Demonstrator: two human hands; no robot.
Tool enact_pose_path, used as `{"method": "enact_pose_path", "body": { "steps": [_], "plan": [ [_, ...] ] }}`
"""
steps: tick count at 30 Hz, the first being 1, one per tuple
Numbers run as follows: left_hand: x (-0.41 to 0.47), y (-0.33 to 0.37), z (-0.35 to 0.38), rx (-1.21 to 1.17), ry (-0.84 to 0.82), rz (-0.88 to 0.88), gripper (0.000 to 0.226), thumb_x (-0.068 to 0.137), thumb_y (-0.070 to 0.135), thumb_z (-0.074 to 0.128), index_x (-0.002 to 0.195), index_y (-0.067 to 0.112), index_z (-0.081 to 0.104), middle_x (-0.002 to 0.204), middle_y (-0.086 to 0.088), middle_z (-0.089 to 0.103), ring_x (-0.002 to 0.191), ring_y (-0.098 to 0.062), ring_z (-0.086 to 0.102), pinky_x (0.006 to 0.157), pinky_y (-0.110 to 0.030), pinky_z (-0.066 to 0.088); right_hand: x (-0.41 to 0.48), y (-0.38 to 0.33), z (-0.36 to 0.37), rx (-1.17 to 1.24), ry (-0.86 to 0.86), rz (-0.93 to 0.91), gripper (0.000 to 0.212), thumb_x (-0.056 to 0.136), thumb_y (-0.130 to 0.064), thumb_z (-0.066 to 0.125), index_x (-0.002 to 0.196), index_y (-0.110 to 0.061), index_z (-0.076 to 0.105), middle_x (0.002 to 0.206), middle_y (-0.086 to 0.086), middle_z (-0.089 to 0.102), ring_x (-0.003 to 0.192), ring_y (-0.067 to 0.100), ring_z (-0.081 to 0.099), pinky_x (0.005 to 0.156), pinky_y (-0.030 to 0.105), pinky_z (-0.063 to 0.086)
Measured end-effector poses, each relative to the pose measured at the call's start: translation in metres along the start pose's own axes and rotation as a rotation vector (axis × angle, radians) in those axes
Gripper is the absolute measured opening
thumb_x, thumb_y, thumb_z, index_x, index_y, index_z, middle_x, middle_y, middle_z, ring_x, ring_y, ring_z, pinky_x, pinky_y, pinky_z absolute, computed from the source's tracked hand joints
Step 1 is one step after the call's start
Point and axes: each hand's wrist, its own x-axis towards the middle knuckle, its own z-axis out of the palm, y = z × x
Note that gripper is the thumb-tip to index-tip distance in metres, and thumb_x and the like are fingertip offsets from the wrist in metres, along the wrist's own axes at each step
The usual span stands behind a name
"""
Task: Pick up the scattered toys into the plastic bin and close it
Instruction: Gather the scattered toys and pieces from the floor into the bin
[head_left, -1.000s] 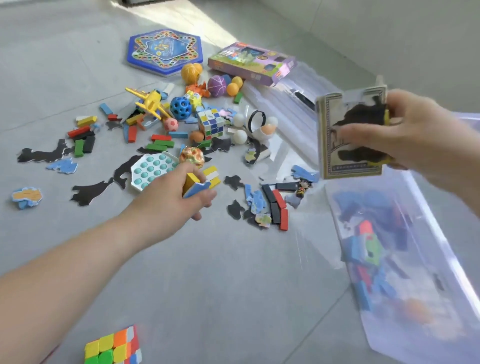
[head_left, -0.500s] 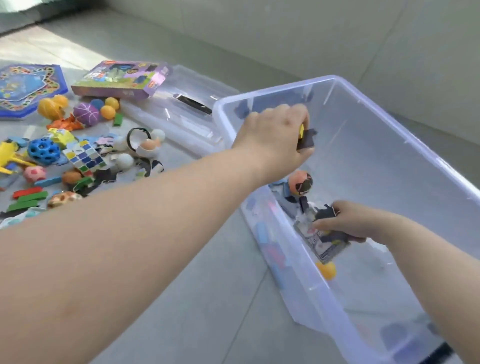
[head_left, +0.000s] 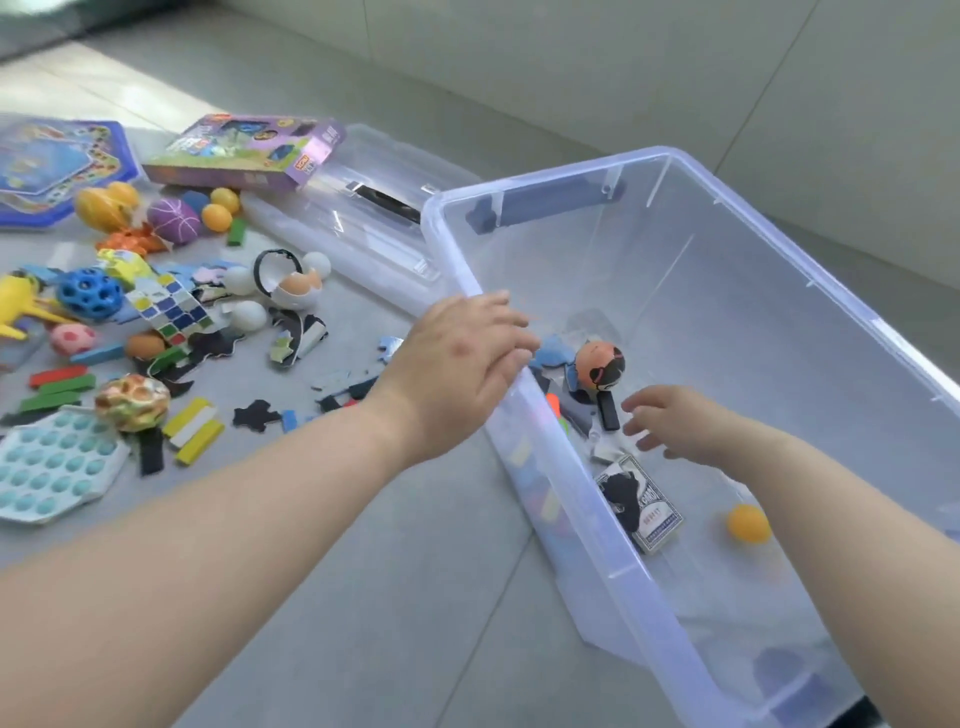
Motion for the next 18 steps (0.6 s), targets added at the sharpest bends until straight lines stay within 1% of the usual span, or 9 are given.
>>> {"method": "enact_pose_path", "body": {
  "steps": [2,4,6,9,11,13,15,16,18],
  "plan": [
    [-0.034,-0.006,-0.016,-0.097,-0.029,-0.051,0.054,0.080,0.043,0.031,0.112,0.014,0.064,0.119,0.014,0.053,0.117,-0.002,0.046,0.094,-0.005,0.021,-0.003,-0.003,0.003,0.058,0.084,-0.082,0.029,0.094,-0.004,0.036,0.117,-0.005,0.055,0.089,0.006,0.062,0.076,0.024,0.060,0.064,0.024,0.042],
    [-0.075,-0.011,-0.033,-0.194,-0.078,-0.154,0.058,0.075,0.052,0.029,0.113,0.023,0.062,0.106,0.035,0.045,0.108,0.017,0.039,0.088,0.010,0.019,-0.011,-0.011,0.004,0.113,0.200,-0.176,0.025,0.093,-0.003,0.038,0.108,-0.006,0.057,0.076,0.001,0.063,0.056,0.011,0.062,0.054,0.019,0.044],
    [-0.123,-0.024,-0.047,-0.160,-0.168,-0.280,0.063,0.067,0.061,0.024,0.109,0.033,0.061,0.099,0.042,0.041,0.110,0.021,0.032,0.085,0.013,0.019,-0.017,-0.026,0.008,0.145,0.321,-0.291,0.021,0.090,-0.001,0.040,0.097,-0.006,0.060,0.065,-0.009,0.063,0.039,-0.003,0.057,0.044,0.008,0.041],
    [-0.194,-0.058,-0.068,-0.035,-0.363,-0.557,0.074,0.050,0.070,0.013,0.108,0.045,0.050,0.088,0.048,0.044,0.098,0.034,0.032,0.079,0.011,0.024,-0.035,-0.067,0.017,0.227,0.456,-0.487,0.017,0.088,-0.005,0.045,0.090,-0.015,0.059,0.046,-0.025,0.061,0.045,-0.014,0.056,0.045,-0.001,0.041],
    [-0.237,-0.073,-0.080,0.043,-0.420,-0.696,0.091,0.042,0.071,0.009,0.120,0.040,0.045,0.108,0.042,0.041,0.102,0.026,0.040,0.087,0.003,0.027,-0.049,-0.099,0.026,0.247,0.500,-0.609,0.018,0.077,-0.028,0.044,0.083,-0.036,0.059,0.052,-0.032,0.061,0.052,-0.010,0.057,0.050,0.005,0.044],
    [-0.277,-0.084,-0.085,0.135,-0.454,-0.789,0.106,0.036,0.071,0.011,0.134,0.037,0.032,0.136,0.024,0.035,0.126,0.006,0.035,0.102,-0.012,0.027,-0.062,-0.130,0.045,0.129,0.541,-0.721,0.023,0.065,-0.044,0.035,0.073,-0.044,0.057,0.060,-0.040,0.059,0.060,-0.011,0.054,0.059,0.006,0.043],
    [-0.309,-0.086,-0.084,0.158,-0.543,-0.881,0.114,0.031,0.072,0.020,0.140,0.039,0.014,0.149,0.018,0.016,0.138,-0.002,0.021,0.108,-0.018,0.024,-0.072,-0.160,0.073,0.057,0.516,-0.820,0.026,0.068,-0.042,0.033,0.077,-0.036,0.057,0.064,-0.041,0.057,0.067,-0.012,0.050,0.063,0.003,0.038],
    [-0.322,-0.084,-0.082,0.130,-0.600,-0.926,0.116,0.033,0.072,0.029,0.142,0.039,0.007,0.151,0.016,0.008,0.140,-0.004,0.016,0.109,-0.020,0.023,-0.075,-0.173,0.090,-0.003,0.502,-0.881,0.028,0.072,-0.038,0.037,0.082,-0.029,0.062,0.065,-0.032,0.058,0.071,-0.008,0.049,0.063,0.006,0.034],
    [-0.347,-0.083,-0.076,0.098,-0.739,-1.002,0.111,0.052,0.064,0.056,0.143,0.035,-0.001,0.153,0.011,0.003,0.141,-0.008,0.015,0.108,-0.022,0.026,-0.073,-0.191,0.128,-0.174,0.426,-0.940,0.027,0.083,-0.024,0.048,0.093,-0.009,0.067,0.078,-0.015,0.056,0.083,0.011,0.052,0.070,0.016,0.031]
  ]
}}
